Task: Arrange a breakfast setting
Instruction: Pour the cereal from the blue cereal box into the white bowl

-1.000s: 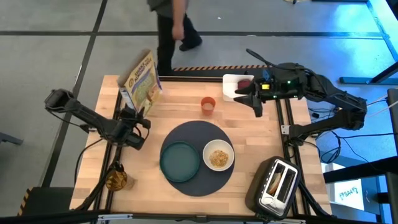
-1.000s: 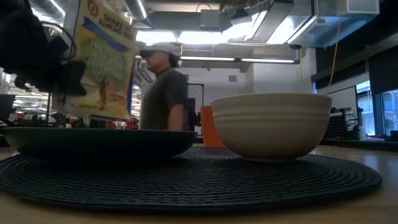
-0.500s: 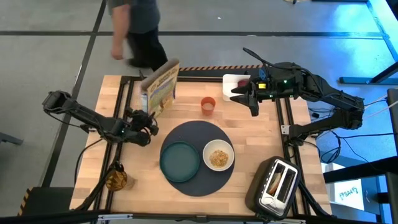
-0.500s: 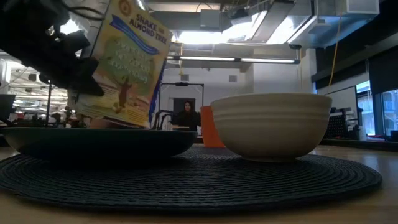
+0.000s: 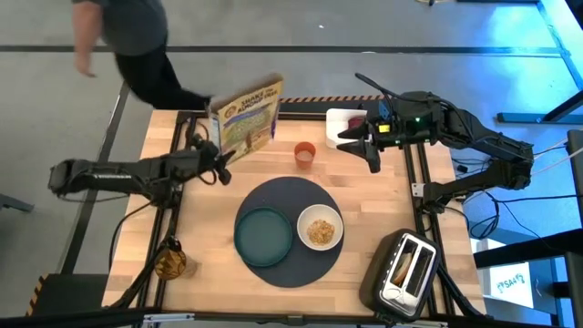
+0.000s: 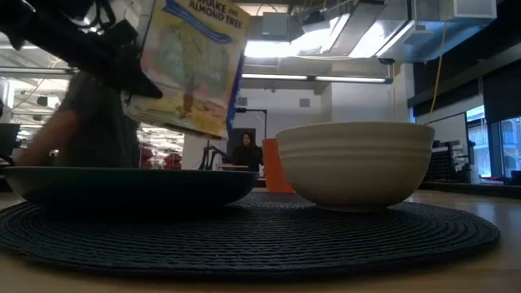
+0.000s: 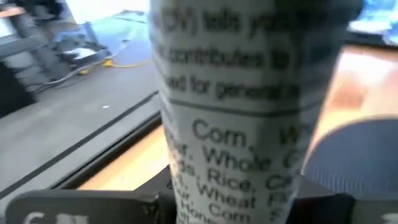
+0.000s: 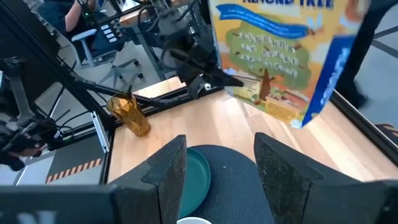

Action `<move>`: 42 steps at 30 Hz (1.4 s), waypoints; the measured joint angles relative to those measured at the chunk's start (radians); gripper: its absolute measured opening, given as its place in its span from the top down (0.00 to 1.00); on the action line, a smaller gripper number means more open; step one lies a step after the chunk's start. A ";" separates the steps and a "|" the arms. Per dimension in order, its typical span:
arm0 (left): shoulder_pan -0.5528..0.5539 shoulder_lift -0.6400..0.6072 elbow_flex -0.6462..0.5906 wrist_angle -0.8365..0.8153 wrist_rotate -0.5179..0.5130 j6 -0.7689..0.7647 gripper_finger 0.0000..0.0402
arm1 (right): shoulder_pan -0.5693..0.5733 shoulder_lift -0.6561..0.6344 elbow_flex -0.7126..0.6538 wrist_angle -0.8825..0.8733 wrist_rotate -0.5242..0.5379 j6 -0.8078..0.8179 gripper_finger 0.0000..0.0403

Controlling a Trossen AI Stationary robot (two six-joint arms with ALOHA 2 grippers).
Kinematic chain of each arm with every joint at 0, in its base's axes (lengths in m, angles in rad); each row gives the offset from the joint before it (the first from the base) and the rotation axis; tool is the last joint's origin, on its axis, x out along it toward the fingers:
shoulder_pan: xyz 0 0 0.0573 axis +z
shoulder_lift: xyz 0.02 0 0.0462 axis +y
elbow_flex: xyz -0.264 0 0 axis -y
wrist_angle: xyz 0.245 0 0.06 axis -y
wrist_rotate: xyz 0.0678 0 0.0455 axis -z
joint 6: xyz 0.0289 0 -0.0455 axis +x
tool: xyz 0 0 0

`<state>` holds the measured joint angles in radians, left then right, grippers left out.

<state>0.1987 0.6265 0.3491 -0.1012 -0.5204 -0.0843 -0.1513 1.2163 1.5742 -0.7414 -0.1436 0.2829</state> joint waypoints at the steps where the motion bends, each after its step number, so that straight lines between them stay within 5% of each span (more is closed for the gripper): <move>1: 0.048 0.000 -0.016 0.003 0.057 0.024 0.76 | 0.000 0.000 0.000 0.000 -0.001 -0.001 0.56; 6: 0.242 0.003 -0.175 0.202 0.222 -0.022 0.76 | 0.000 0.000 0.000 0.000 -0.006 -0.001 0.56; 10: 0.295 0.000 -0.276 0.296 0.271 -0.041 0.76 | 0.000 0.000 0.000 -0.002 -0.006 0.024 0.56; 23: 0.335 0.001 -0.340 0.308 0.210 0.034 0.74 | -0.001 0.006 0.000 0.004 0.081 0.025 0.56; 42: 0.340 0.002 -0.276 0.230 0.174 0.040 0.34 | -0.028 0.019 0.000 0.010 0.091 0.028 0.39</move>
<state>0.5392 0.6285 0.0726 0.1284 -0.3464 -0.0443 -0.1791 1.2350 1.5742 -0.7316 -0.0525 0.3105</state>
